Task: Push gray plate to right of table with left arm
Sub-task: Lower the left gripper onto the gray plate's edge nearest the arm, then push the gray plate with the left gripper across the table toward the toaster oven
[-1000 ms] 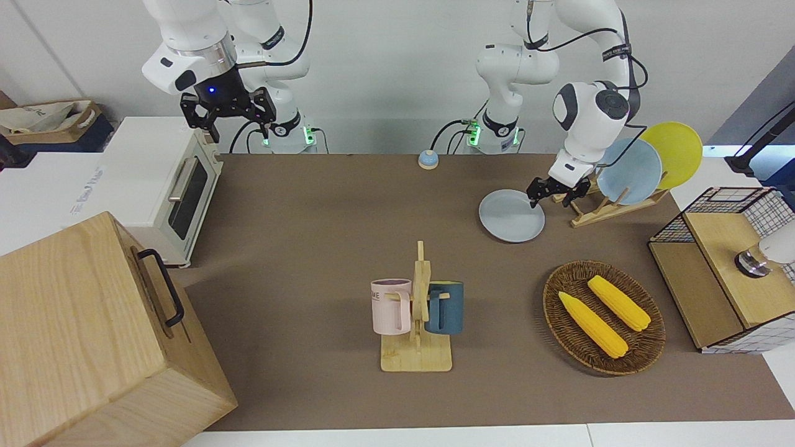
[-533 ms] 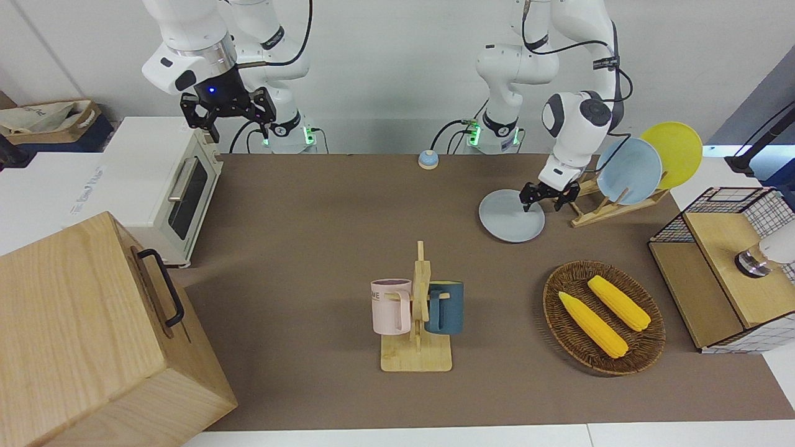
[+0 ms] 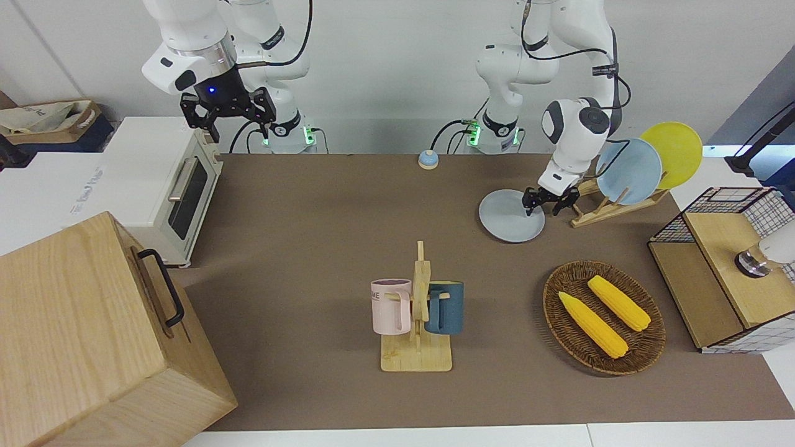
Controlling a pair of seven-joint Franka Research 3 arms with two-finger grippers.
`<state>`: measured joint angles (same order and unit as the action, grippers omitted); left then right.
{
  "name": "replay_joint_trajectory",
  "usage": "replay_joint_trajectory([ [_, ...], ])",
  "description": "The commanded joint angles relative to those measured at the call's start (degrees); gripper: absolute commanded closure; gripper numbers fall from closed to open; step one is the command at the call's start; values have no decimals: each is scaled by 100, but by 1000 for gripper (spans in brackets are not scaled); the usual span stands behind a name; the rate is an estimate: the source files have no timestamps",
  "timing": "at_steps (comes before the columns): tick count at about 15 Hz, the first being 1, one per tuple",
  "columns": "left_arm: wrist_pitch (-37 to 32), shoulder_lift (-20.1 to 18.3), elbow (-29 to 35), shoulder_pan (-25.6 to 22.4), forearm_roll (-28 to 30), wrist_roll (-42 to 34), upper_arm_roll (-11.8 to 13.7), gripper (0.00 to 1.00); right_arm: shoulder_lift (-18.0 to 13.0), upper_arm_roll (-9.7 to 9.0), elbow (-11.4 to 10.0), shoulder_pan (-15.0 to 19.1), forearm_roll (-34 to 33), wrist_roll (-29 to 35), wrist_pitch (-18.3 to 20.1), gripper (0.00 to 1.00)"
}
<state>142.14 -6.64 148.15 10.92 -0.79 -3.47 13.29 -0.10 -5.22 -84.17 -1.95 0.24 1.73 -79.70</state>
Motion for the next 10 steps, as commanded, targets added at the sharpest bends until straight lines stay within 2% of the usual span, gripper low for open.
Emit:
replay_joint_trajectory([
  [1,191,5,82,-47,-71,-75,6,854,-43,-23,-3,63,46,-15,69,17],
  [2,191,-4,82,-47,-71,-75,6,999,-43,-32,-3,63,46,-15,69,17],
  [10,174,-13,73,-3,-9,30,-2,1000,-43,-32,5,63,46,-15,69,17],
])
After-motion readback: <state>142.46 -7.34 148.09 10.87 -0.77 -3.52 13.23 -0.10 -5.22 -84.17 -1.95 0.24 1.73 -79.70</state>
